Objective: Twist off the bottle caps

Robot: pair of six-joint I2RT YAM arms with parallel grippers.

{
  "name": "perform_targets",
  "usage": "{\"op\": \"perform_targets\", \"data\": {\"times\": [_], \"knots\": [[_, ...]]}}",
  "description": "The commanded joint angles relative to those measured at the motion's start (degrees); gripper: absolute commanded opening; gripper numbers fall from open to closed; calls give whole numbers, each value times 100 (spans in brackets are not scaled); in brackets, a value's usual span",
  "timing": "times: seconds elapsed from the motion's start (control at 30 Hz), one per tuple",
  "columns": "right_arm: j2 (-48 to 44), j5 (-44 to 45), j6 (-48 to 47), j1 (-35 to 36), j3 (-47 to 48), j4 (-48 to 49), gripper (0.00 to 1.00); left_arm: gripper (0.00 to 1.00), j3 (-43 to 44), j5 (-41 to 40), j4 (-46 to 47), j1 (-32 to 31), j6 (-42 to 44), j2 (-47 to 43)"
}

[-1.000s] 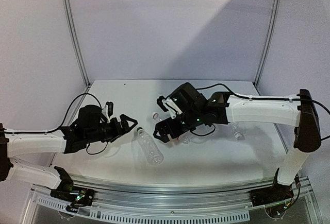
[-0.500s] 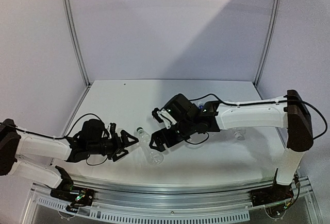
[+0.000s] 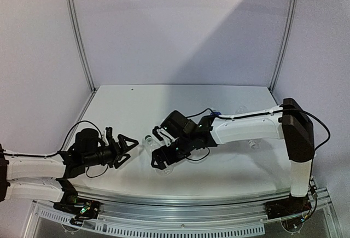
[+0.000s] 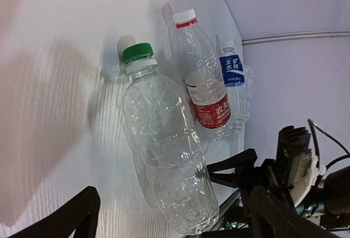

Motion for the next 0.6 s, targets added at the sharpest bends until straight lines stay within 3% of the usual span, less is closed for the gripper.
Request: {"op": "perform_targets", "data": {"times": [0.0,0.17,0.3,0.47,0.57], "knots": [[237,60,99,35,137,-238,90,97,-127,-156,-33,94,33,-227],[480,334,10,200,506,-709,90,96,-199,-334,-4,113,1,-460],[618,473,10,215,520,-777,84,96,-60,-302,-64,114,72,-439],[591,512,53,214,438,-703,59,96,-132,-303,177,114,-28,-441],[416,588,99,220,219,-393,50,96,-220,-323,414,114,-54,-457]]}}
